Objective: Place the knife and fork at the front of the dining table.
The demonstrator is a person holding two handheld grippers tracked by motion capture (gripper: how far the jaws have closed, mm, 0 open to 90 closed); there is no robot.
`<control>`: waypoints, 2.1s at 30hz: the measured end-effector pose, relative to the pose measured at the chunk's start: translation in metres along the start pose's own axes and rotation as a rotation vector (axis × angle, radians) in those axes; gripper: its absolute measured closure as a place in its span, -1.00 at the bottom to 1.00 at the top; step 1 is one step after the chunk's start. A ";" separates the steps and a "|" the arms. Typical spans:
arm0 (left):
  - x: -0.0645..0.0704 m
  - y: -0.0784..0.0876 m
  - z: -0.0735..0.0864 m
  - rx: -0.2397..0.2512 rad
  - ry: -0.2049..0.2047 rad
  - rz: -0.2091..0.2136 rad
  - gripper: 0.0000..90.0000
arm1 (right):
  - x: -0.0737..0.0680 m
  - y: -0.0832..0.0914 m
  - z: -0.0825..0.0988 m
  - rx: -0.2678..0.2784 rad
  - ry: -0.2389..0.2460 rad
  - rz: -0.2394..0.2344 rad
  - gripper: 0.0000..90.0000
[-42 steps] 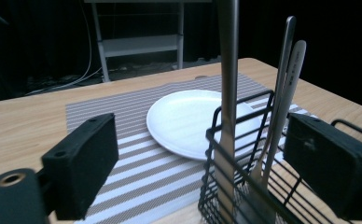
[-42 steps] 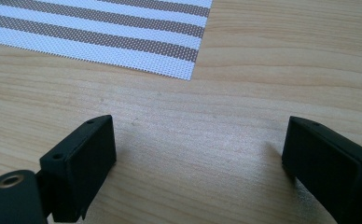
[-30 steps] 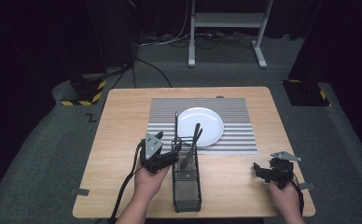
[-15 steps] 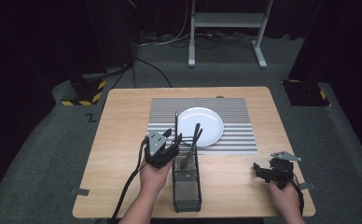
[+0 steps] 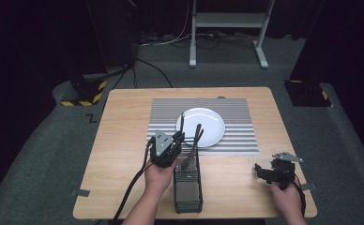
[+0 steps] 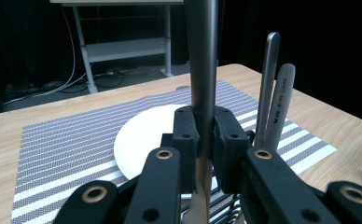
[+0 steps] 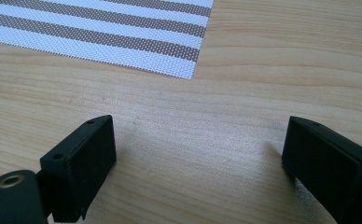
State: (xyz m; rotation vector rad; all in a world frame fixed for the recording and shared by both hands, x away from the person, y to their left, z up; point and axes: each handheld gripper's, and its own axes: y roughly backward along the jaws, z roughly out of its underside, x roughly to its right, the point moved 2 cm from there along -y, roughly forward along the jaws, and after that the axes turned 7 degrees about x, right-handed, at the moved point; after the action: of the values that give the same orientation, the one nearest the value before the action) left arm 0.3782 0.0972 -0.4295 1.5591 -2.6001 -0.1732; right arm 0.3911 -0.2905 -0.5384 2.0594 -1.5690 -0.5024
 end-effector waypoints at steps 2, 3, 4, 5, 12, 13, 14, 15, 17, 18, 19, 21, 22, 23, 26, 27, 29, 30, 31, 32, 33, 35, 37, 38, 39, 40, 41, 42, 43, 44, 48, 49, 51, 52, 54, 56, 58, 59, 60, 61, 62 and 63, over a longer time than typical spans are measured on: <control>0.000 0.000 0.000 0.002 0.004 -0.002 0.80 | 0.000 0.000 0.000 0.000 0.000 0.000 -0.79; 0.000 0.000 0.000 0.002 0.003 -0.002 0.80 | 0.000 0.000 0.000 0.000 0.000 0.000 -0.79; 0.000 0.000 0.000 0.003 0.007 0.000 0.80 | 0.000 0.000 0.000 0.000 0.000 0.000 -0.79; 0.000 0.000 0.000 0.003 0.007 0.000 0.80 | 0.000 0.000 0.000 0.000 0.000 0.000 -0.79; 0.000 0.000 0.000 0.007 0.014 0.007 0.80 | 0.000 0.000 0.000 0.000 0.000 -0.001 -0.79; -0.001 0.000 0.000 0.008 0.016 0.008 0.80 | 0.000 0.000 0.000 0.000 0.000 -0.001 -0.79; 0.000 0.000 0.000 0.008 0.018 0.008 0.81 | 0.000 0.000 0.000 0.000 0.000 0.000 -0.79; -0.001 0.000 0.000 0.008 0.019 0.005 0.81 | 0.000 0.000 0.000 0.000 0.000 0.000 -0.79; -0.001 0.000 0.000 0.008 0.021 0.003 0.81 | 0.000 0.000 0.000 0.000 0.000 0.000 -0.79; -0.001 0.000 0.000 0.009 0.023 0.001 0.81 | 0.000 0.000 0.000 0.000 0.000 -0.001 -0.79; -0.001 0.000 0.000 0.009 0.023 0.001 0.81 | 0.000 0.000 0.000 0.000 0.000 -0.001 -0.79; -0.002 0.001 0.000 0.011 0.025 -0.002 0.81 | 0.000 0.000 0.000 0.000 0.000 -0.001 -0.79; -0.002 0.001 0.000 0.011 0.026 -0.006 0.81 | 0.000 0.000 0.000 0.000 -0.001 -0.001 -0.79; -0.001 0.002 0.000 0.014 0.030 -0.007 0.81 | 0.000 0.000 0.000 0.000 -0.001 0.000 -0.79; -0.001 0.006 -0.004 0.048 0.041 -0.013 0.82 | 0.000 0.000 0.000 0.000 0.000 -0.001 -0.79; -0.001 0.006 -0.004 0.048 0.041 -0.013 0.82 | 0.000 0.000 0.000 0.000 0.000 -0.001 -0.79; 0.000 0.008 -0.008 0.063 0.040 -0.017 0.82 | 0.000 0.000 0.000 0.000 0.000 -0.001 -0.79; 0.000 0.010 -0.009 0.068 0.039 -0.016 0.81 | 0.000 0.000 0.000 0.000 0.000 -0.001 -0.79; -0.001 0.012 -0.012 0.078 0.050 -0.012 0.82 | 0.000 0.000 0.000 0.000 0.000 -0.001 -0.79; -0.001 0.014 -0.014 0.087 0.057 -0.009 0.82 | 0.000 0.000 0.000 0.000 0.000 -0.001 -0.79; -0.001 0.015 -0.015 0.097 0.060 -0.008 0.82 | 0.000 0.000 0.000 0.000 0.000 -0.001 -0.79; -0.001 0.018 -0.020 0.113 0.063 -0.003 0.82 | 0.000 0.000 0.000 0.000 0.000 0.000 -0.79; 0.000 0.020 -0.023 0.123 0.062 -0.001 0.82 | 0.000 0.000 0.000 0.000 0.000 0.000 -0.79; 0.000 0.022 -0.027 0.135 0.056 0.003 0.82 | 0.000 0.000 0.000 0.000 0.000 0.000 -0.79; 0.002 0.025 -0.032 0.152 0.051 0.006 0.81 | 0.000 0.000 0.000 0.000 0.000 0.000 -0.79; 0.002 0.025 -0.032 0.152 0.051 0.006 0.81 | 0.000 0.000 0.000 0.000 0.001 0.000 -0.79; 0.002 0.027 -0.035 0.165 0.048 0.009 0.81 | 0.000 0.000 0.000 0.000 0.001 0.000 -0.79; 0.003 0.028 -0.038 0.178 0.043 0.009 0.81 | 0.000 0.000 0.000 0.000 0.001 0.000 -0.79; 0.003 0.030 -0.041 0.188 0.037 0.012 0.81 | 0.000 0.000 0.000 0.000 0.001 0.000 -0.79; 0.004 0.032 -0.044 0.199 0.030 0.015 0.82 | 0.000 0.000 0.000 0.000 0.001 0.000 -0.79; 0.007 0.041 -0.059 0.246 0.022 0.020 0.82 | 0.000 0.000 0.000 0.000 0.001 0.000 -0.79; 0.007 0.043 -0.063 0.254 0.013 0.021 0.82 | 0.000 0.000 0.000 0.000 0.000 0.000 -0.79; 0.008 0.046 -0.068 0.271 -0.007 0.014 0.82 | 0.000 0.000 0.000 0.000 0.000 0.000 -0.79; 0.009 0.048 -0.071 0.281 -0.011 0.008 0.82 | 0.000 0.000 0.000 0.000 0.000 -0.001 -0.79; 0.008 0.051 -0.076 0.297 -0.006 0.009 0.82 | 0.000 0.000 0.000 0.000 0.001 -0.001 -0.79; 0.007 0.054 -0.081 0.307 -0.002 0.009 0.82 | 0.000 0.000 0.000 0.000 0.001 0.000 -0.79; 0.006 0.057 -0.086 0.318 -0.005 0.009 0.82 | 0.000 0.000 0.000 0.000 0.000 0.000 -0.79; 0.006 0.058 -0.089 0.324 -0.006 0.007 0.82 | 0.000 0.000 0.000 0.000 0.001 0.000 -0.79; 0.005 0.059 -0.091 0.328 -0.010 0.006 0.82 | 0.000 0.000 0.000 0.000 0.002 0.000 -0.79; 0.005 0.060 -0.093 0.334 -0.013 0.005 0.82 | 0.000 0.000 0.000 0.000 0.002 0.000 -0.79; 0.004 0.061 -0.095 0.338 -0.016 0.002 0.82 | 0.000 0.000 0.000 0.000 0.002 0.000 -0.79; 0.004 0.061 -0.095 0.338 -0.016 0.002 0.82 | 0.000 0.000 0.000 0.000 0.002 0.000 -0.79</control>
State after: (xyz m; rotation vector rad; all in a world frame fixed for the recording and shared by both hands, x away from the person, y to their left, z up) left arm 0.3368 0.1179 -0.3264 1.6543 -2.7539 0.2702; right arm 0.3910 -0.2905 -0.5384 2.0588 -1.5680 -0.5003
